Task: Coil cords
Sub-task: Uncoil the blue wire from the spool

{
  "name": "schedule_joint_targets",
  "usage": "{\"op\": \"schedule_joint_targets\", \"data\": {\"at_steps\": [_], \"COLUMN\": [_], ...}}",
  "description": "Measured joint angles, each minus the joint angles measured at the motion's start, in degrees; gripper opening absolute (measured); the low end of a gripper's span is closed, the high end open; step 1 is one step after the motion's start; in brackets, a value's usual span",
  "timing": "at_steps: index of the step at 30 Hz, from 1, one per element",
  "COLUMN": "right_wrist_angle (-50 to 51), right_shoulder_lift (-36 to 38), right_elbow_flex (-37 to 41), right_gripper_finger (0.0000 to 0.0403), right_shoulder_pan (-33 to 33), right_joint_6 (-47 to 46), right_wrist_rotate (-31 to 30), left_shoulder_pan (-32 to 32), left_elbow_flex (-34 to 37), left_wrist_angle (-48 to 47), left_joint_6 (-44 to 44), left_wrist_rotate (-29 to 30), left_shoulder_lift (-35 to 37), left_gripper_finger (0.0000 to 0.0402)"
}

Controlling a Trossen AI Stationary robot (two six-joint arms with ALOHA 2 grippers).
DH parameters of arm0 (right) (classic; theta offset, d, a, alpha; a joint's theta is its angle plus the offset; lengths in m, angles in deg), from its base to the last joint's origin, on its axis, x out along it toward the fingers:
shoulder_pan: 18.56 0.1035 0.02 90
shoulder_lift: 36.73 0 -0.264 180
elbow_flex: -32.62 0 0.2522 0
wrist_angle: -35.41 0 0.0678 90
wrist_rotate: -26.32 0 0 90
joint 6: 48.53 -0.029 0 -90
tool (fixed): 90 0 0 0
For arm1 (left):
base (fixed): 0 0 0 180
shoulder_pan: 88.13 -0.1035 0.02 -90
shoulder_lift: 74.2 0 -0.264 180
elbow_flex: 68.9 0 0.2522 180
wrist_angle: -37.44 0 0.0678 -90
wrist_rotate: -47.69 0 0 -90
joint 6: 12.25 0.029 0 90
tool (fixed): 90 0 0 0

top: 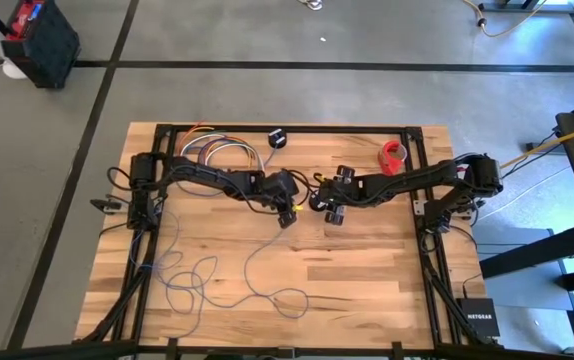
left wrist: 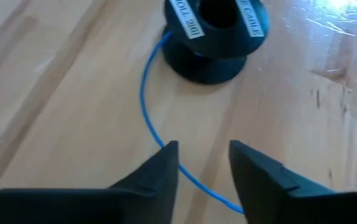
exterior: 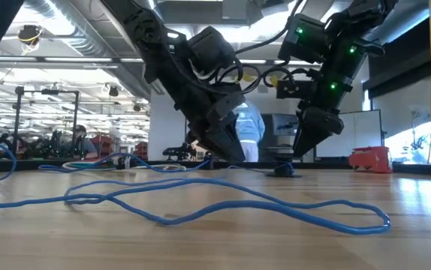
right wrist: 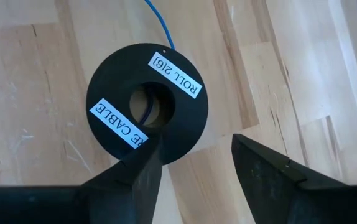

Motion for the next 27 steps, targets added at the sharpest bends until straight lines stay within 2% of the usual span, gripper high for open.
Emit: {"op": "schedule_joint_targets", "data": {"at_steps": [5,12,16,22,27], "right_wrist_angle": [0.07,0.03,0.03,-1.52,-3.28], "right_shoulder_lift": [0.00,0.00,0.00,-0.04,-0.07], "right_elbow_flex": [0.00,0.00,0.00,0.00,0.02], "right_gripper_finger": [0.0198,0.0198,0.0198,0.0198,0.0198], "right_shoulder_pan": [0.00,0.00,0.00,0.00,0.00], "right_joint_6": [0.00,0.00,0.01,0.18,0.17], "right_wrist_rotate": [0.02,0.04,0.02,0.07,0.67], "left_shoulder_pan": [-1.20,-1.67,-1.61,-1.52,-0.79], "left_elbow_flex": [-0.77,-0.61,-0.59,-0.55,-0.53], "left_wrist_angle": [-1.82,-2.06,-2.03,-1.93,-1.24], "left_joint_6": [-0.70,-3.17,-2.87,-0.41,0.18], "left_wrist_rotate": [1.06,0.40,0.72,1.10,1.11], "left_shoulder_lift": [0.30,-2.73,-2.86,-2.93,-2.99], "left_gripper_finger": [0.0172,0.0161,0.0126,0.0014,0.0009]}}
